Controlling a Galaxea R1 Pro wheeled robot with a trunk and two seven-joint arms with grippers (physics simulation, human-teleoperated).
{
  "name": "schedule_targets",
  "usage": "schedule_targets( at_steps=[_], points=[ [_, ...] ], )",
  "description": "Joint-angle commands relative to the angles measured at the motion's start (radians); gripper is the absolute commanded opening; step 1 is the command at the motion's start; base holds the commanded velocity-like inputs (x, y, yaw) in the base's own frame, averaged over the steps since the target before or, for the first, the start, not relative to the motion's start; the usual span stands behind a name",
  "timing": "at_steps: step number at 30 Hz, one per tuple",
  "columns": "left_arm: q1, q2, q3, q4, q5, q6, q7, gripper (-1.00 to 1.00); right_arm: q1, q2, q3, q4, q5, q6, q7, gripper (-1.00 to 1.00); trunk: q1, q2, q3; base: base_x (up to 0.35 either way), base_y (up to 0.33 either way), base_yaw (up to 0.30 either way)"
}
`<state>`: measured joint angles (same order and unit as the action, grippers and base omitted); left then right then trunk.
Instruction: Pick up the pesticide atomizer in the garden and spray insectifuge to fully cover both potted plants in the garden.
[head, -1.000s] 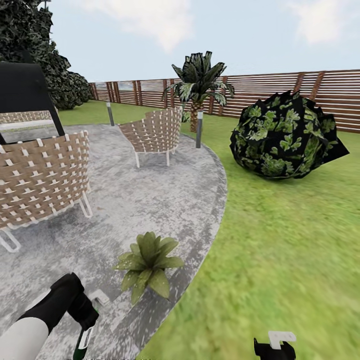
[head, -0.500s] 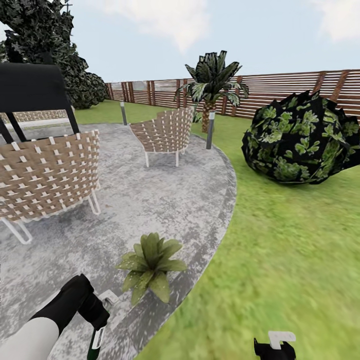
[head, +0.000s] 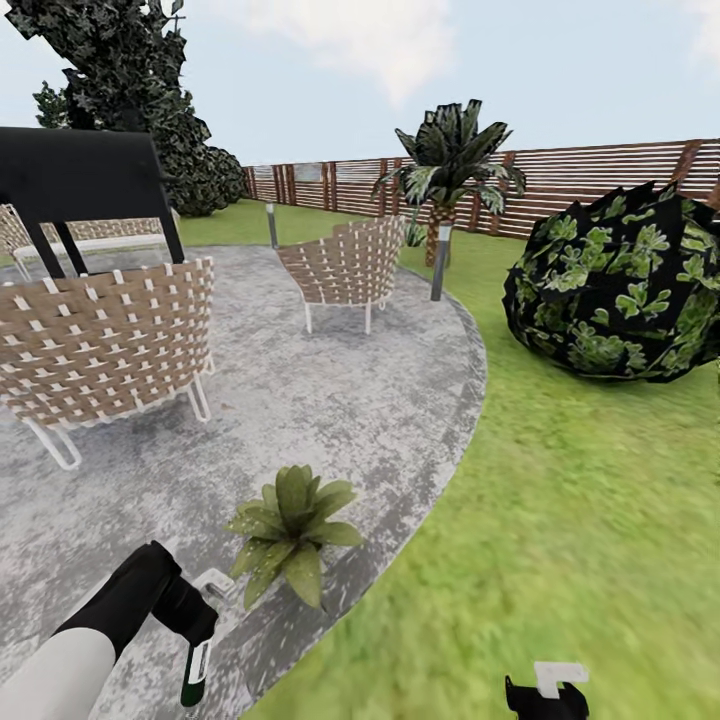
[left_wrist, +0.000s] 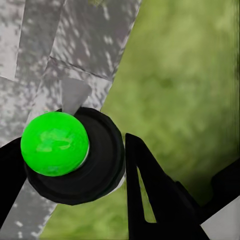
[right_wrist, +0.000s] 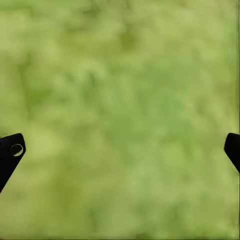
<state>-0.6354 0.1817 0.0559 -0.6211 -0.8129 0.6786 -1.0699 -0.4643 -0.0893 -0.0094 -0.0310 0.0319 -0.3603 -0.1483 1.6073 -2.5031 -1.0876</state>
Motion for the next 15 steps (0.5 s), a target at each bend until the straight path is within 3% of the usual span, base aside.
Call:
schedule_targets(
  at_steps=[1, 5, 15],
  points=[
    [-0.001, -0.001, 0.005, -0.002, -0.007, 0.007, -0.008, -1.0, 0.0, 0.003, 0.0, 0.002, 0.003, -0.003, -0.003, 1.0, -0.001, 0.0, -0.001, -0.026, -0.235, 0.0],
    [-0.001, -0.001, 0.006, -0.002, -0.006, 0.007, -0.008, -1.0, 0.0, 0.002, -0.003, 0.0, 0.003, -0.003, -0.004, 1.0, -0.001, 0.0, -0.001, 0.123, -0.186, 0.03],
    [0.0, -0.002, 0.003, -0.001, -0.013, 0.007, -0.008, -1.0, 0.0, 0.001, -0.003, 0.0, 0.003, -0.003, -0.004, 1.0, -0.001, 0.0, 0.005, 0.01, -0.01, 0.245]
  ],
)
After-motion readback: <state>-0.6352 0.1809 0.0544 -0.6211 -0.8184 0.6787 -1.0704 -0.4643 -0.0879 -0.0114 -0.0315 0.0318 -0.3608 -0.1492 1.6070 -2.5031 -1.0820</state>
